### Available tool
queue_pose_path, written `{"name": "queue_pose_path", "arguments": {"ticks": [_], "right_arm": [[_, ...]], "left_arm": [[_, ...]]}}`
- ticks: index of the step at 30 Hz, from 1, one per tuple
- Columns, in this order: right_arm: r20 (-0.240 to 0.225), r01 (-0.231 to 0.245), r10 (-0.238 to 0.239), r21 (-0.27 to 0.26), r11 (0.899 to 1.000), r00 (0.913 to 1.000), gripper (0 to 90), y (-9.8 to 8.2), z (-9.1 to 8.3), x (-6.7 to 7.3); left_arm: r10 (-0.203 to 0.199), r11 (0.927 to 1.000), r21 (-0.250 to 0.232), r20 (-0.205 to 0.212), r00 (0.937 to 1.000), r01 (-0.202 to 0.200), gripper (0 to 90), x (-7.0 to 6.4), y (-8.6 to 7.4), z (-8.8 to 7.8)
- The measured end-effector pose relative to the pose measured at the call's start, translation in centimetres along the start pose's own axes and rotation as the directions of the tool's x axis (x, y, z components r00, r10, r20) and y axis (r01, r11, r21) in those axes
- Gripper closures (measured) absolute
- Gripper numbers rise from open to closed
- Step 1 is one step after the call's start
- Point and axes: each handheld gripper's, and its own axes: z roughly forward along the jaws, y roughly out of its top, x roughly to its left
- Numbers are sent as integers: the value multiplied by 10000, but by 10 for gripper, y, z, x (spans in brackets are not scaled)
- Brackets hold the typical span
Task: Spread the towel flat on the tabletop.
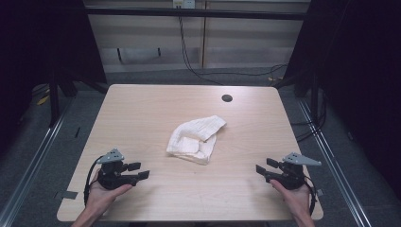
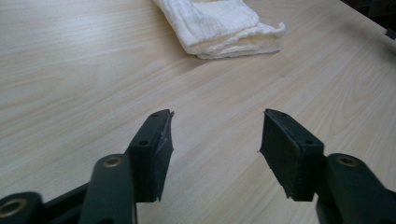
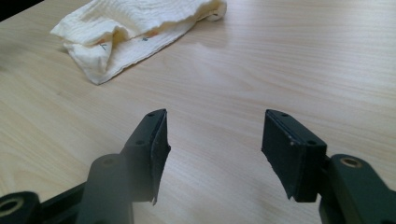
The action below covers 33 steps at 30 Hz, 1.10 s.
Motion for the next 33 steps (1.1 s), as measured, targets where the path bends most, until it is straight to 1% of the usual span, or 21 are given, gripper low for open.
{"name": "queue_pose_path", "arguments": {"ticks": [2, 3, 4, 6, 7, 8, 10, 13, 14, 17, 19, 20, 22, 23, 26, 27, 28, 29, 31, 33], "right_arm": [[-80, -46, 46, 84, 10000, 10000, 420, -1, -1, 0], [-186, -155, 156, 56, 9999, 9997, 424, -1, -2, 0], [-300, -210, 211, 41, 9998, 9993, 429, -1, -3, 0], [-398, -63, 65, 35, 10000, 9992, 431, 0, -3, 2], [-470, -33, 35, 51, 10000, 9989, 431, 0, -3, 3], [-492, -52, 56, 84, 10000, 9988, 431, 0, -3, 3], [-586, 13, -3, 174, 9998, 9983, 437, 0, -2, 3], [-660, -25, 37, 178, 9998, 9978, 440, 0, -2, 4], [-688, -53, 63, 148, 9999, 9976, 441, 0, -2, 4], [-754, 175, -158, 215, 9996, 9970, 441, 2, -4, 8], [-743, 222, -210, 160, 9996, 9970, 441, 2, -5, 11], [-767, 240, -225, 184, 9995, 9968, 440, 2, -5, 12], [-810, 308, -290, 208, 9993, 9963, 437, 2, -4, 14], [-821, 292, -272, 239, 9993, 9963, 436, 2, -4, 14], [-848, 358, -330, 320, 9988, 9959, 432, 3, -1, 13], [-851, 363, -334, 329, 9988, 9958, 430, 3, 0, 12], [-857, 341, -313, 322, 9989, 9958, 426, 3, 0, 12], [-908, 288, -258, 323, 9991, 9955, 425, 3, 0, 13], [-976, 381, -345, 348, 9987, 9946, 421, 3, 0, 15], [-1015, 350, -313, 343, 9988, 9943, 417, 3, 0, 16]], "left_arm": [[-31, 9999, -112, 108, 9999, 32, 479, 0, 0, 0], [-54, 9999, -116, 179, 9998, 56, 491, 0, 0, 1], [50, 10000, -38, 220, 9997, -49, 497, 0, 0, 2], [307, 9995, -9, 233, 9993, -307, 533, -1, 2, 4], [307, 9995, -9, 233, 9993, -307, 538, -1, 2, 4], [422, 9991, -89, 261, 9988, -419, 550, -2, 3, 3], [488, 9988, -97, 268, 9984, -486, 574, -2, 3, 4], [431, 9990, -94, 346, 9985, -428, 598, -2, 4, 6], [575, 9983, -52, 317, 9978, -574, 611, -2, 5, 7], [895, 9958, -193, 258, 9957, -890, 651, -5, 12, 7], [916, 9954, -328, 390, 9950, -903, 682, -7, 17, 8], [966, 9949, -319, 383, 9946, -954, 693, -8, 19, 10], [1069, 9941, -265, 527, 9929, -1056, 718, -9, 23, 13], [1140, 9933, -235, 510, 9922, -1129, 726, -11, 25, 15], [972, 9948, -379, 775, 9922, -945, 737, -10, 32, 20], [972, 9948, -379, 775, 9922, -945, 738, -10, 32, 20], [737, 9965, -454, 822, 9939, -701, 738, -9, 39, 24], [857, 9957, -401, 700, 9939, -830, 737, -10, 43, 26], [870, 9953, -481, 733, 9935, -836, 722, -11, 50, 31], [1151, 9928, -397, 457, 9923, -1134, 698, -12, 57, 36]]}}
